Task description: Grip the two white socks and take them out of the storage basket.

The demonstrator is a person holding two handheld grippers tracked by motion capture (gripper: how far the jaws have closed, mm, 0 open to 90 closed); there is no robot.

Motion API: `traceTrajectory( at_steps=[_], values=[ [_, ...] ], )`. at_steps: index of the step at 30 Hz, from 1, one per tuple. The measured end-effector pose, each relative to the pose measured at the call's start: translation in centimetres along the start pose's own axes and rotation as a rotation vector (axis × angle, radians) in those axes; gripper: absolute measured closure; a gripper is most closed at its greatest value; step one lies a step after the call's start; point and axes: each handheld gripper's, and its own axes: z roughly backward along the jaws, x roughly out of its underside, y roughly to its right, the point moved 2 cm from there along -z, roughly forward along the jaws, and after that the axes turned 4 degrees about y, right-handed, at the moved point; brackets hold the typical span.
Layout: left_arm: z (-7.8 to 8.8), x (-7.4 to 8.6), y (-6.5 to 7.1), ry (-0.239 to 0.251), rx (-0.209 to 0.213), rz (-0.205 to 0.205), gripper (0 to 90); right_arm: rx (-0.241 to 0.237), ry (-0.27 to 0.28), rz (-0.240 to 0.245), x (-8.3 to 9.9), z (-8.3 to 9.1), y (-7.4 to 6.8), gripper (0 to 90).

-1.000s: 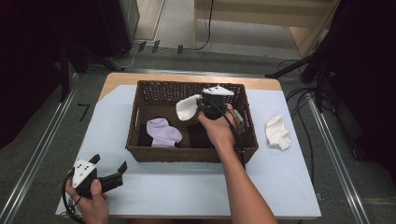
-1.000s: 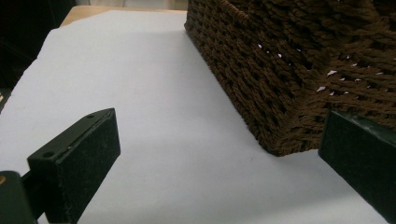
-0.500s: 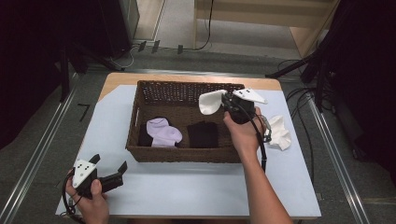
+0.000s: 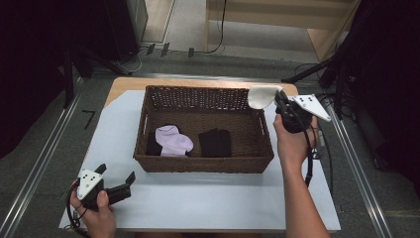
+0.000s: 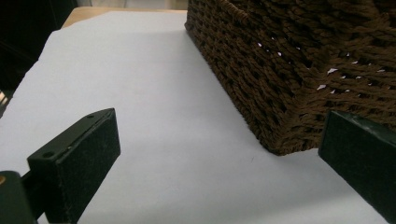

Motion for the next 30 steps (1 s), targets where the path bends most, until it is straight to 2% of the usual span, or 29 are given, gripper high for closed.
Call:
traceTrajectory(
  at_steps=[5,10,17,22,24,27,29,30],
  values=[
    [0.0,0.0,0.0,0.001,0.000,-0.001,0.0,0.074,0.023,-0.016,0.1,1.1,2.8,86.1],
    [0.0,0.0,0.0,0.001,0.000,-0.003,0.0,0.126,0.008,-0.023,1.2,1.8,5.1,86.1],
    [0.0,0.0,0.1,0.003,-0.004,-0.006,0.0,0.191,-0.064,-0.027,5.1,2.7,8.3,86.1],
    [0.0,0.0,0.1,0.003,-0.008,-0.010,0.0,0.194,-0.120,-0.036,7.5,3.3,9.3,84.9],
    [0.0,0.0,0.1,0.003,-0.010,-0.010,0.0,0.186,-0.143,-0.068,8.5,3.8,9.5,75.0],
    [0.0,0.0,0.1,0.003,-0.010,-0.010,0.0,0.178,-0.103,-0.107,9.6,4.5,9.9,50.3],
    [0.0,0.0,0.1,0.003,-0.010,-0.010,0.0,0.176,-0.082,-0.070,10.2,5.1,10.2,41.8],
    [0.0,0.0,0.1,0.003,-0.009,-0.010,0.0,0.175,-0.082,-0.066,10.4,5.3,10.2,39.3]
  ],
)
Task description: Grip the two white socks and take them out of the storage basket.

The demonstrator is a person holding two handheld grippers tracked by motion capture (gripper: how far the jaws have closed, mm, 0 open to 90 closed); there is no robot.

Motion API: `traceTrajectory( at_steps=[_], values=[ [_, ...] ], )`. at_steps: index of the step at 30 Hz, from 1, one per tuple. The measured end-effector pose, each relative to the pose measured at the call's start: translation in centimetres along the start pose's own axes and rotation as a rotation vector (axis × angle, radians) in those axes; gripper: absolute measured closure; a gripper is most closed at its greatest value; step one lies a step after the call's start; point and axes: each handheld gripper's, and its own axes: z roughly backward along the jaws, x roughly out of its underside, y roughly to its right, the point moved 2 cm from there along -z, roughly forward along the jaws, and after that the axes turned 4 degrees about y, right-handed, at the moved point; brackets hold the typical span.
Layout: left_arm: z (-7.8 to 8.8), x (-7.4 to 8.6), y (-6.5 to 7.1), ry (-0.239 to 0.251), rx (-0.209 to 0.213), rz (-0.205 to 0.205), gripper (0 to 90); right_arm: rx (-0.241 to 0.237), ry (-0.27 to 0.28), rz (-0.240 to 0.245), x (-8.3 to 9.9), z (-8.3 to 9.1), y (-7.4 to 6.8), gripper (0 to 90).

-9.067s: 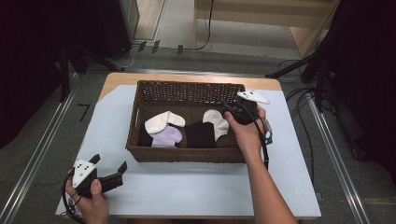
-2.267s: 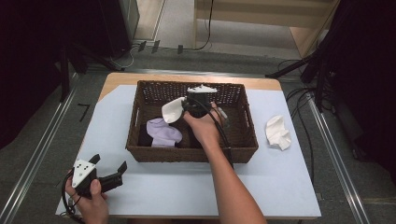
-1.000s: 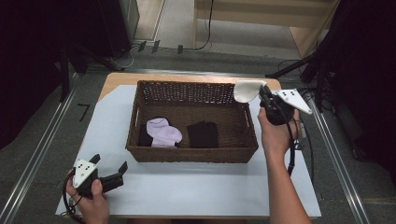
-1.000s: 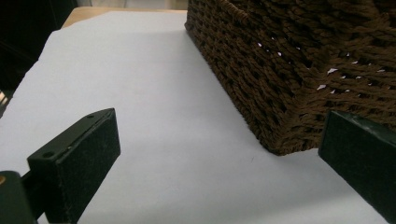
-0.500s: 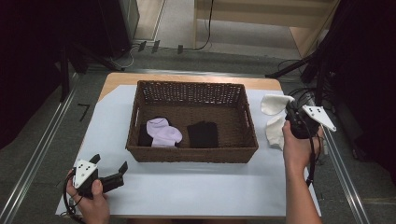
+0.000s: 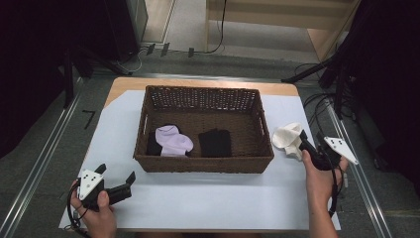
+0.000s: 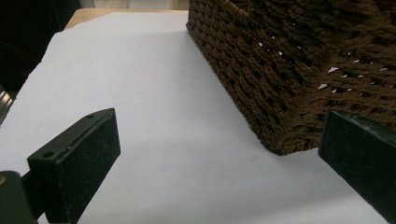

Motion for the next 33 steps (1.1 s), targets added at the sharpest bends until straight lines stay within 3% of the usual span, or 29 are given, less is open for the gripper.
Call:
traceTrajectory(
  at_steps=[7,11,14,18,21,30,33],
  values=[
    [0.0,0.0,0.0,-0.001,-0.002,-0.002,0.0,-0.042,0.023,0.064,1.3,2.1,0.5,34.8],
    [0.0,0.0,0.0,-0.002,-0.002,-0.004,0.0,-0.076,0.022,0.059,1.8,3.2,0.6,31.1],
    [0.0,0.0,0.1,0.001,-0.004,-0.004,0.0,-0.083,0.028,0.111,2.3,4.0,0.7,24.9],
    [0.0,0.0,0.1,0.002,-0.003,-0.004,0.0,-0.090,-0.031,0.139,3.2,4.6,1.2,14.5],
    [0.0,0.0,0.1,0.002,-0.002,-0.004,0.0,-0.109,-0.037,0.084,3.7,5.6,1.7,7.4],
    [0.0,0.0,0.1,0.004,-0.003,-0.004,0.0,-0.128,-0.048,0.063,4.9,8.4,3.5,0.0],
    [0.1,0.0,0.1,0.004,-0.002,-0.004,0.0,-0.102,-0.045,0.046,5.5,8.8,3.9,0.0]
  ],
)
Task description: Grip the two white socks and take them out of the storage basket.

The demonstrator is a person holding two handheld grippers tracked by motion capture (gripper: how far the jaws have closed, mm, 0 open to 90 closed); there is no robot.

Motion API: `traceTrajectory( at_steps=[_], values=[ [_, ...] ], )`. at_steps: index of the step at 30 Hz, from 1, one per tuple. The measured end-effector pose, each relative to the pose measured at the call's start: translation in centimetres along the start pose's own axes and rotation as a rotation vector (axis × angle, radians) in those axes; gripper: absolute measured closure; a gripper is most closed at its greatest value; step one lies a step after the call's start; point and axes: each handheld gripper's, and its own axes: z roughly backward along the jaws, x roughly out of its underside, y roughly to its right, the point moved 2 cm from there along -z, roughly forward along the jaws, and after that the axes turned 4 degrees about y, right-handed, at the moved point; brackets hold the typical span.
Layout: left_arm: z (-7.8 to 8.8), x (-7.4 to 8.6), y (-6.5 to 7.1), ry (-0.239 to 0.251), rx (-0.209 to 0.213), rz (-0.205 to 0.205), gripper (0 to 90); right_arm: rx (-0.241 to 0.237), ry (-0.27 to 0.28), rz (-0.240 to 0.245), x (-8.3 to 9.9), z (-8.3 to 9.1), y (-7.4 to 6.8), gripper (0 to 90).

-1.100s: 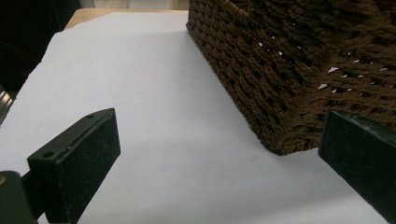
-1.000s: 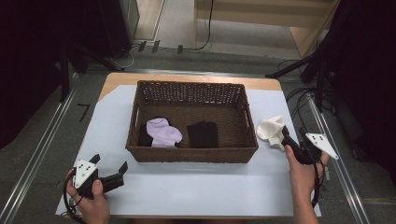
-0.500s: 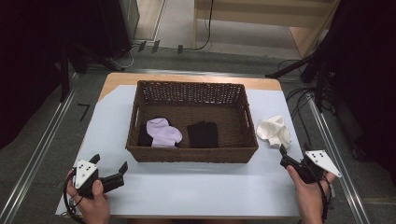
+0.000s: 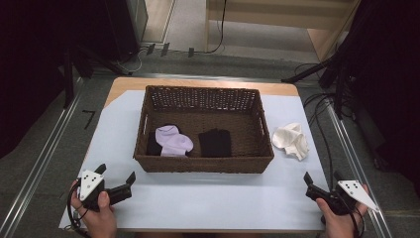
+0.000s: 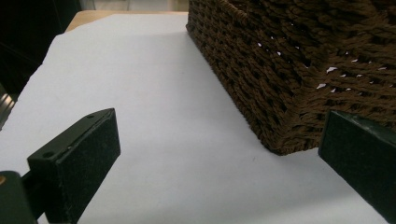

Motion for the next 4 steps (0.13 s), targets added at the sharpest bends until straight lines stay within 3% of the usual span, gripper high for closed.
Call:
traceTrajectory(
  at_steps=[4],
  values=[
    [0.04,0.00,-0.02,0.006,-0.004,-0.003,0.0,0.002,0.016,-0.007,0.01,0.29,0.04,0.0]
  ],
)
